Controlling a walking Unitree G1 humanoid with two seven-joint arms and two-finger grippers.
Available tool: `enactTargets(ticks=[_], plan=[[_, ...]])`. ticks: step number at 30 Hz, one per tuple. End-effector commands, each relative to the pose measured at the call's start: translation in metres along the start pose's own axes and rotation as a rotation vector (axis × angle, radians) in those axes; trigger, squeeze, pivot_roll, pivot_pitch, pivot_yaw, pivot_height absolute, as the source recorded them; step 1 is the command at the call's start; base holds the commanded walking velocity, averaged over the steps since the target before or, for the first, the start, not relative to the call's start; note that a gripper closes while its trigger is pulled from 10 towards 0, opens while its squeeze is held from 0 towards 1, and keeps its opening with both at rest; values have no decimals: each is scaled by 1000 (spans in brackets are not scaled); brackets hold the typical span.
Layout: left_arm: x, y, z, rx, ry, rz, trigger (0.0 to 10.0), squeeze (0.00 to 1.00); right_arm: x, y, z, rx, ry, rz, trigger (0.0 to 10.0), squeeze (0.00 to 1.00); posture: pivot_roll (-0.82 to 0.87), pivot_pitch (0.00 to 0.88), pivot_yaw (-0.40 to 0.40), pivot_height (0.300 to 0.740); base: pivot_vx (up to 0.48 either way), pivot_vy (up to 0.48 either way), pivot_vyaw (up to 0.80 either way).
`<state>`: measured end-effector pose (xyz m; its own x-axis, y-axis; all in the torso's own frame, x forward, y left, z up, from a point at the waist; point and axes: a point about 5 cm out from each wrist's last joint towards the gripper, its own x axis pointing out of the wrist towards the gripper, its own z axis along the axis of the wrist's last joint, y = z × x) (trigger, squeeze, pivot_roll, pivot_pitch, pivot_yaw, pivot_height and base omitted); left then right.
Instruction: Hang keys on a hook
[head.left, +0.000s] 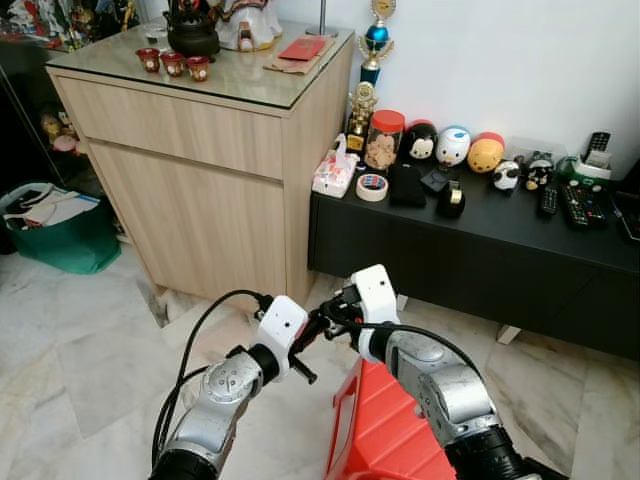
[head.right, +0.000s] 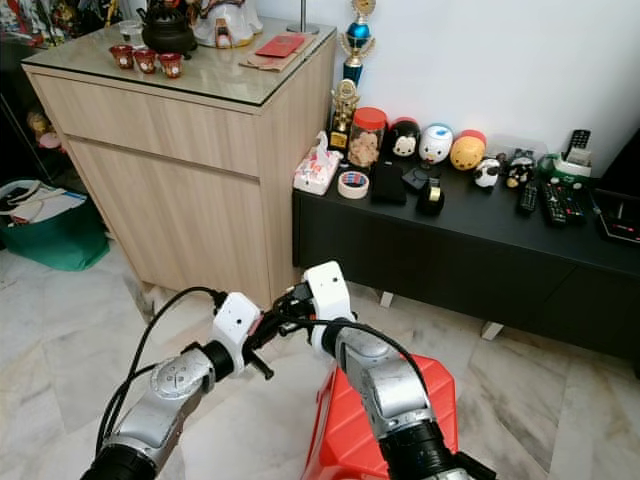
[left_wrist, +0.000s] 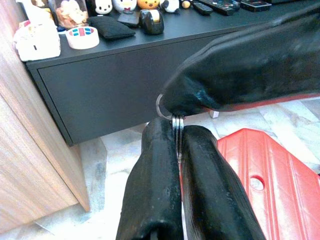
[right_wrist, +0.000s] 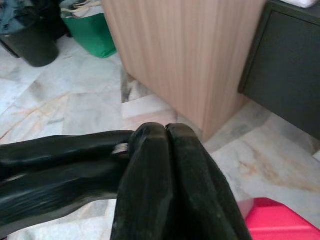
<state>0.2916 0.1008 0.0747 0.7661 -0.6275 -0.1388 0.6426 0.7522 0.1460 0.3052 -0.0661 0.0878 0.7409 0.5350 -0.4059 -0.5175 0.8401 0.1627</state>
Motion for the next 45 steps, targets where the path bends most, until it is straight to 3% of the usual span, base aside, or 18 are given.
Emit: enactTargets(ticks=[1,8,19,24,26,28,29,30,31,32,36,38,43,45], plan=[[1,3,5,13,-22,-5,0,0,-7,-28,-4,14,26,-143,10000,0,90,0,-97,736,0,0,0],[0,4,4,17,-20,-5,0,0,-10,-40,-10,30,51,-210,10000,0,92,0,-95,736,0,0,0],[-1,3,4,16,-25,-6,0,0,-8,-40,-4,25,12,-187,10000,0,94,0,-98,736,0,0,0],[-6,10,2,20,-14,19,0,0,-15,-60,-6,47,-13,-253,10000,0,89,0,-95,736,0,0,0],[-11,17,0,9,-11,57,0,0,-24,-82,-14,70,-23,-340,10000,0,87,0,-92,736,0,0,0],[-14,22,0,-12,-15,87,0,0,-31,-92,-17,91,-41,-381,10000,0,73,0,-83,736,0,0,0],[-17,25,-2,-29,-14,112,1137,0,-36,-102,-26,104,-29,-416,10000,0,73,0,-83,736,0,0,0],[-19,27,-3,-35,-8,129,3686,0,-39,-107,-34,114,-11,-440,10000,0,65,0,-76,736,0,0,0],[-19,27,-3,-35,-8,129,3686,0,-39,-107,-34,114,-11,-440,10000,0,65,0,-76,736,0,0,0],[-20,28,-4,-39,-4,140,10000,0,-42,-110,-40,120,1,-456,10000,0,65,0,-76,736,0,0,0],[-33,37,-13,-81,8,241,10000,0,-52,-116,-92,170,137,-503,10000,0,75,0,-66,736,0,0,0],[-45,51,-27,-131,46,383,10000,0,-56,-109,-124,203,215,-507,10000,0,74,0,-62,736,0,0,0],[-61,66,-49,-190,112,532,10000,0,-59,-97,-150,237,271,-505,10000,0,70,0,-53,736,0,0,0],[-75,72,-66,-222,178,624,10000,0,-60,-87,-165,260,302,-485,10000,0,62,0,-46,736,0,0,0]])
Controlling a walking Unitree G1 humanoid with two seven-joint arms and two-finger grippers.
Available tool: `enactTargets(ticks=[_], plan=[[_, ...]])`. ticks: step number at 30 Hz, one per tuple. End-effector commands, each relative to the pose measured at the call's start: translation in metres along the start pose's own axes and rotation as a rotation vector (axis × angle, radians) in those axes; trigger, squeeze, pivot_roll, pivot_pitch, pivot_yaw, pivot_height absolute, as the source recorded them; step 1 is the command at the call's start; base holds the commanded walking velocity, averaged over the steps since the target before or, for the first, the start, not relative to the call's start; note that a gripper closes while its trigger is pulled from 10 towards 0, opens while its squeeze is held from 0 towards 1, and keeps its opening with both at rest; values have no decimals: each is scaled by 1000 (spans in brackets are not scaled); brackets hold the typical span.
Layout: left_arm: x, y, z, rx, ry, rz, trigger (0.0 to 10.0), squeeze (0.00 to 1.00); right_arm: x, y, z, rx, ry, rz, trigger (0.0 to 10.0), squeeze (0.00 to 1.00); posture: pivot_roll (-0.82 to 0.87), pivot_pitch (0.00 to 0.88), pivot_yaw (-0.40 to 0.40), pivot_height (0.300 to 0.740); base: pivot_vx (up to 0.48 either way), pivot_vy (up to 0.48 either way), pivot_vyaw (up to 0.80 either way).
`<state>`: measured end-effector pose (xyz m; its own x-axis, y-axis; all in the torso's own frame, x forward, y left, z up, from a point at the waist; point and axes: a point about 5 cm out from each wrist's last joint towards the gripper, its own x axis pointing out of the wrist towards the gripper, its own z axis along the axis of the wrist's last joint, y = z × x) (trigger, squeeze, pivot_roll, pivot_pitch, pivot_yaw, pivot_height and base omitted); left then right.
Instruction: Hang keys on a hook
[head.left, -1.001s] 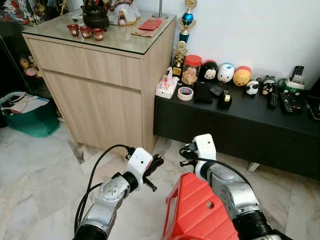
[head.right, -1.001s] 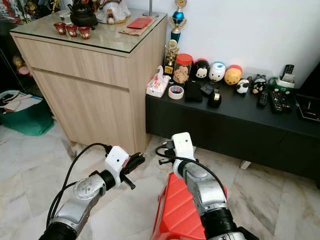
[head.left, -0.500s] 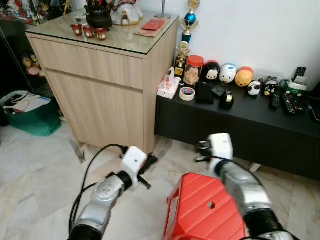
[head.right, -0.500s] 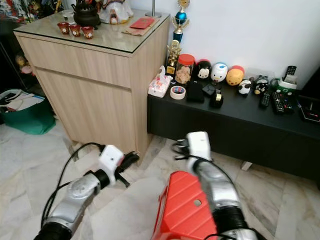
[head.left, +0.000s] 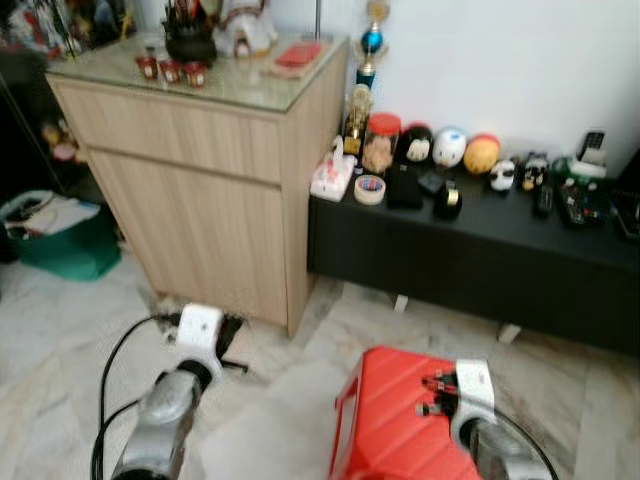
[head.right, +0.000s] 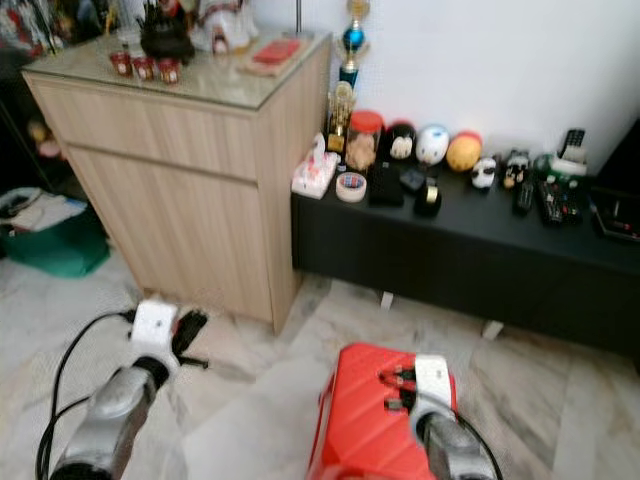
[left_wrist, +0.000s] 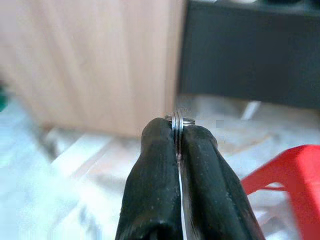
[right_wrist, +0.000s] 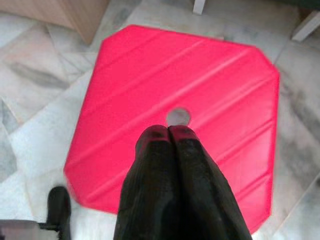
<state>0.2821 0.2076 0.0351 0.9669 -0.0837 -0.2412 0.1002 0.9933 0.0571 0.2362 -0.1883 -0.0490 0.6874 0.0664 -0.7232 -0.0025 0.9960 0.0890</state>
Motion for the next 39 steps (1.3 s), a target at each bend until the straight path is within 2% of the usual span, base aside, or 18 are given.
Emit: enactTargets(ticks=[1,2,4,5,6,8,9,10,14,17,23,26,31,39], plan=[[-7,16,-22,-12,90,105,10000,0,-1,6,-13,-15,24,17,10000,0,61,0,-43,736,0,0,0],[-9,18,-26,-5,107,114,10000,0,-1,6,-15,-20,28,21,10000,0,61,0,-43,736,0,0,0],[-18,20,-46,-15,199,136,10000,0,-2,9,-25,-19,47,37,10000,0,38,0,-32,736,0,0,0],[-25,20,-63,-20,275,151,10000,0,-3,10,-36,-22,78,41,10000,0,35,0,-31,736,0,0,0],[-25,20,-63,-20,275,151,10000,0,-3,10,-36,-22,78,41,10000,0,35,0,-31,736,0,0,0],[-37,17,-83,-31,371,169,10000,0,-7,6,-50,-20,123,10,10000,0,36,0,-29,736,0,0,0],[-50,14,-102,-39,464,188,10000,0,-11,1,-61,10,153,-26,10000,0,39,0,-28,736,0,0,0],[-50,14,-102,-39,464,188,10000,0,-11,1,-61,10,153,-26,10000,0,39,0,-28,736,0,0,0],[-77,8,-132,-95,605,231,10000,0,-20,-10,-83,72,204,-95,10000,0,30,0,-23,736,0,0,0],[-91,6,-144,-122,662,254,10000,0,-26,-15,-96,54,243,-98,10000,0,27,0,-21,736,0,0,0],[-101,9,-151,-126,692,259,10000,0,-33,-22,-108,82,277,-132,10000,0,35,0,-24,736,0,0,0],[-115,26,-155,-141,710,285,10000,0,-35,-24,-112,93,286,-139,10000,0,35,0,-22,736,0,0,0],[-124,44,-155,-138,745,302,10000,0,-34,-22,-110,97,278,-129,10000,0,34,0,-18,736,0,0,0],[-130,38,-162,-153,792,307,10000,0,-32,-21,-107,95,270,-120,10000,0,47,0,-25,736,-60,0,0]])
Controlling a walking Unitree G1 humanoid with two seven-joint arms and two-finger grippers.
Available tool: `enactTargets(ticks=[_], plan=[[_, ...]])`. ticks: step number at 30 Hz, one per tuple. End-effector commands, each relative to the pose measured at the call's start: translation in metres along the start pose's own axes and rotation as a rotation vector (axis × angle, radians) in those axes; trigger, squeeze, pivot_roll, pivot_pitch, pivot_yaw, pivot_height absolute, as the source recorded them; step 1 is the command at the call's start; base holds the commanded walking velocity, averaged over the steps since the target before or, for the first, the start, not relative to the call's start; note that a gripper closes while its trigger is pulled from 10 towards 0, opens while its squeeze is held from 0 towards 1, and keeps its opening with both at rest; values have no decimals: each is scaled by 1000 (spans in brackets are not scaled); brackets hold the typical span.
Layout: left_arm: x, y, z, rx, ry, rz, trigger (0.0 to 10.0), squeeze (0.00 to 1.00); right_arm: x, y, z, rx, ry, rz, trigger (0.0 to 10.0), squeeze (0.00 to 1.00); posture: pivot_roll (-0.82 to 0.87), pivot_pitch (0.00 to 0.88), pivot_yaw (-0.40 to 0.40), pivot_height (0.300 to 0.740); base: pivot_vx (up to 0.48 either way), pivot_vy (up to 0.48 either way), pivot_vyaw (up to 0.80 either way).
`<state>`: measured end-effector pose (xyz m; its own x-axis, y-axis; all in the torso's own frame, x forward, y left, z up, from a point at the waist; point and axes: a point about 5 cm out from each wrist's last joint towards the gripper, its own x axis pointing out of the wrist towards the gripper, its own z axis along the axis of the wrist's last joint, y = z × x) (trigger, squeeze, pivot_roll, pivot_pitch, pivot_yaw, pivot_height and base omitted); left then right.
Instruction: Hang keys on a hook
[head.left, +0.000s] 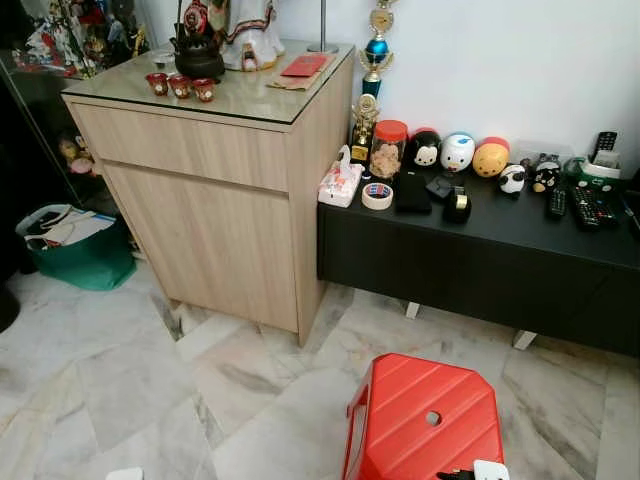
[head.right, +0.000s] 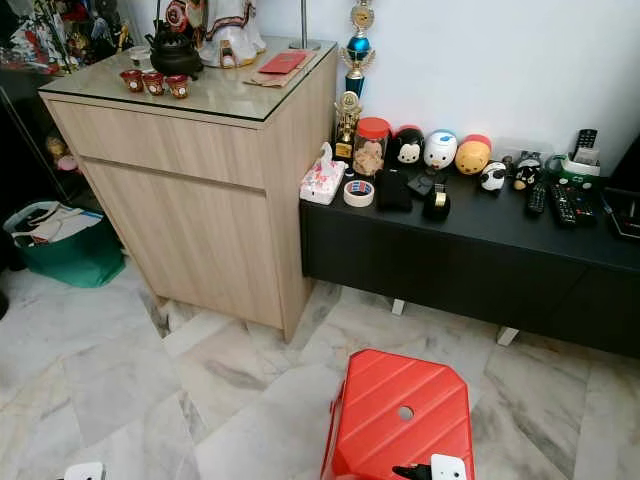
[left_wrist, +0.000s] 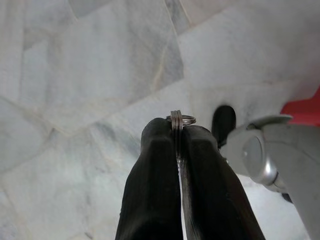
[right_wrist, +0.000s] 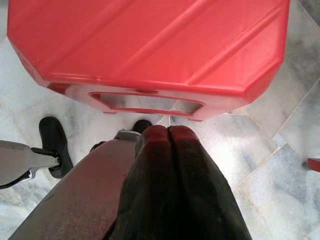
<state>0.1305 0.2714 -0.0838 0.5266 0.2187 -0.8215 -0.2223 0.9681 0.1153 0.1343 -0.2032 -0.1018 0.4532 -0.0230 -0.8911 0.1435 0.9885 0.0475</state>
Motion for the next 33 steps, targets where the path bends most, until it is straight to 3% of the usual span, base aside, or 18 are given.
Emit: enactTargets(ticks=[1,12,16,33], plan=[[-1,-2,-10,-8,44,0,10000,0,0,-2,4,-2,-10,0,10000,0,49,0,-28,736,-251,0,0],[3,-19,1,-6,26,-24,10000,0,1,-1,10,1,-26,10,10000,0,61,0,-37,736,-303,0,0],[2,-23,-7,-6,54,-28,10000,0,1,-2,10,4,-23,9,10000,0,59,0,-36,736,-321,0,0],[2,-27,-7,-4,41,-38,10000,0,1,-2,10,17,-17,-5,10000,0,56,0,-33,736,-319,0,0]])
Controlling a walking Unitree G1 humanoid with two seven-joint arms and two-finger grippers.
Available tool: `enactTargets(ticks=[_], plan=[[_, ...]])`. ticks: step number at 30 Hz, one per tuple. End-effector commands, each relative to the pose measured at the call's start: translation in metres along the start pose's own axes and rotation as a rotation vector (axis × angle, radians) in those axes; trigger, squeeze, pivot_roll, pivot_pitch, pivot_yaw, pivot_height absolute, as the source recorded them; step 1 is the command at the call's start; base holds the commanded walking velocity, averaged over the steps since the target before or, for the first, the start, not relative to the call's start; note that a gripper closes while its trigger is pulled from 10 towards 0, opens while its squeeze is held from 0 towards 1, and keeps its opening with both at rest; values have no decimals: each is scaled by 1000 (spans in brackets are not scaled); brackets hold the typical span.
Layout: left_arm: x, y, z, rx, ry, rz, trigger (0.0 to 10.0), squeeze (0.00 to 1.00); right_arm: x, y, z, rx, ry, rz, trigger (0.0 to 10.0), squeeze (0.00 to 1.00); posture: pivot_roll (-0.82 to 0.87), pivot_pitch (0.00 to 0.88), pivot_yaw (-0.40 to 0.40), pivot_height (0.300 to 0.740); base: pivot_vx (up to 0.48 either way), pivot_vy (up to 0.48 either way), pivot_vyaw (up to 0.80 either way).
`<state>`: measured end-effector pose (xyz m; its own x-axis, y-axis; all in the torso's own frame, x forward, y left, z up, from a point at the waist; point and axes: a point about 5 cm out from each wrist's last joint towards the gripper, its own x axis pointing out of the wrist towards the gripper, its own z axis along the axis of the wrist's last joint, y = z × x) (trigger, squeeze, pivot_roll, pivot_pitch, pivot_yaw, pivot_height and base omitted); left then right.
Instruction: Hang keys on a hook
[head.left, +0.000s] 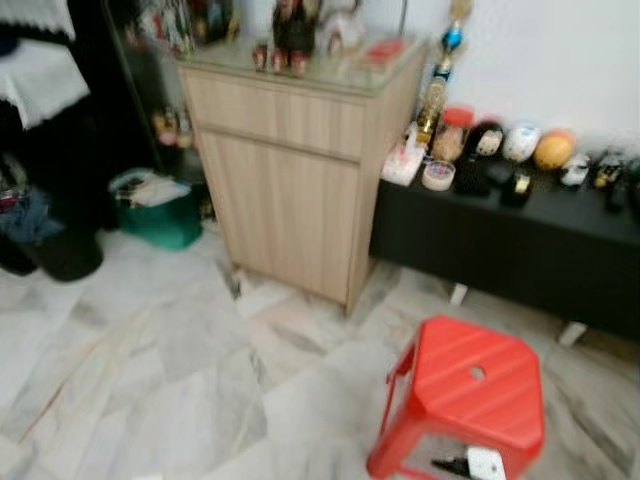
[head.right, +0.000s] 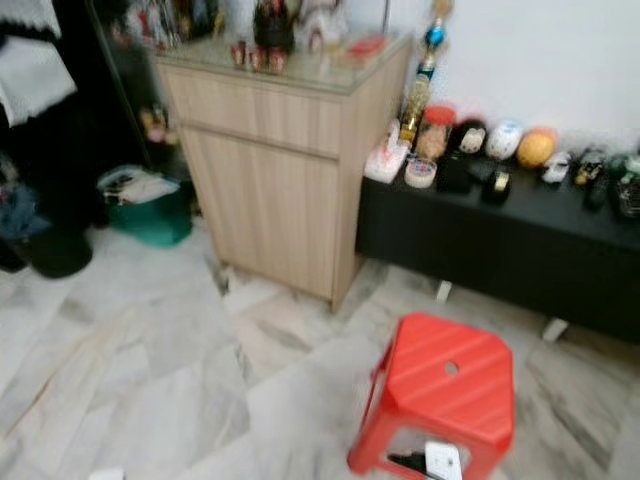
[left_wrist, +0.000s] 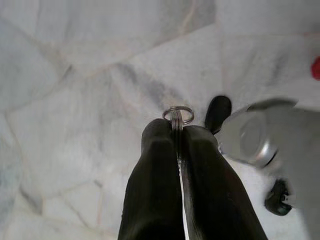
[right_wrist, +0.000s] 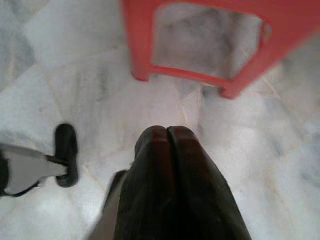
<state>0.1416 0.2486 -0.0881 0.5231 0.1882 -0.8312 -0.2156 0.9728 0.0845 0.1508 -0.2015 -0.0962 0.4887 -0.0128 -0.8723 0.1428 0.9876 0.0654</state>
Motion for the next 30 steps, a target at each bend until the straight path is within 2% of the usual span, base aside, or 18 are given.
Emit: enactTargets(ticks=[1,15,21,30], plan=[[-2,-2,-11,6,30,-7,10000,0,-2,-6,-6,9,21,-21,10000,0,57,0,-35,736,-319,0,0],[-2,-3,-11,-4,27,-9,10000,0,-1,-5,-6,12,25,-23,10000,0,59,0,-38,736,-316,0,0],[-2,-4,-10,-8,24,-9,10000,0,-1,-3,-6,10,30,-21,10000,0,59,0,-38,736,0,0,0],[-2,-4,-9,-18,17,-6,10000,0,-1,0,-8,-20,53,-11,10000,0,64,0,-45,736,0,0,-781]])
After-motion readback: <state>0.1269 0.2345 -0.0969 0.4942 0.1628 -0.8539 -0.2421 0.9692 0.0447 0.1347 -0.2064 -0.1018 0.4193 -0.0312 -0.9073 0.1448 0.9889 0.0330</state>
